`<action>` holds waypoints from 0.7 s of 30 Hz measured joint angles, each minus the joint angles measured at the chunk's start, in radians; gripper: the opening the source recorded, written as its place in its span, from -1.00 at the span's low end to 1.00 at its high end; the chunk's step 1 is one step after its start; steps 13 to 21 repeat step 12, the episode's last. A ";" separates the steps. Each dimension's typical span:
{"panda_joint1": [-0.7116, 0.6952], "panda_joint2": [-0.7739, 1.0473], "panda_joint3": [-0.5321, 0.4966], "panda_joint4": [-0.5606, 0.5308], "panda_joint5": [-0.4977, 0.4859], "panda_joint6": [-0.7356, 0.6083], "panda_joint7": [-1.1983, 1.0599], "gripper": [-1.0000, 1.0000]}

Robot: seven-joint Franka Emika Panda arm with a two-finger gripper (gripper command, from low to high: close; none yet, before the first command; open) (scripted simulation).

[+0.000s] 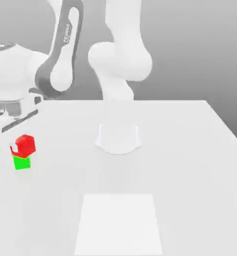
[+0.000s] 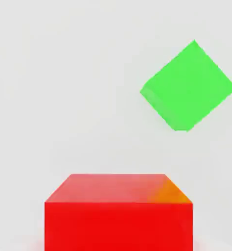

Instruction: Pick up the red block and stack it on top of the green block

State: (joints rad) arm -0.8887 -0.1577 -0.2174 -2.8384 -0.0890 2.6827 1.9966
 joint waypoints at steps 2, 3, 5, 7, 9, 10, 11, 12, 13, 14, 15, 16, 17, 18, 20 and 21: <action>-0.049 0.003 -0.038 0.000 -0.005 0.005 0.028 -1.00; -0.055 0.025 -0.046 0.002 0.000 0.027 0.028 -1.00; -0.054 0.084 -0.053 0.004 0.024 0.082 0.014 -1.00; -0.046 0.151 -0.052 0.007 0.072 0.145 -0.018 -1.00; -0.056 0.218 -0.021 0.009 0.143 0.208 -0.068 1.00; -0.056 0.218 -0.021 0.009 0.143 0.208 -0.068 1.00; -0.056 0.218 -0.021 0.009 0.143 0.208 -0.068 1.00; -0.056 0.218 -0.021 0.009 0.143 0.208 -0.068 1.00; -0.056 0.218 -0.021 0.009 0.143 0.208 -0.068 1.00; -0.056 0.218 -0.021 0.009 0.143 0.208 -0.068 1.00; -0.056 0.218 -0.021 0.009 0.143 0.208 -0.068 1.00; -0.056 0.218 -0.021 0.009 0.143 0.208 -0.068 1.00; -0.056 0.218 -0.021 0.009 0.143 0.208 -0.068 1.00; -0.056 0.218 -0.021 0.009 0.143 0.208 -0.068 1.00; -0.056 0.218 -0.021 0.009 0.143 0.208 -0.068 1.00; -0.056 0.218 -0.021 0.009 0.143 0.208 -0.068 1.00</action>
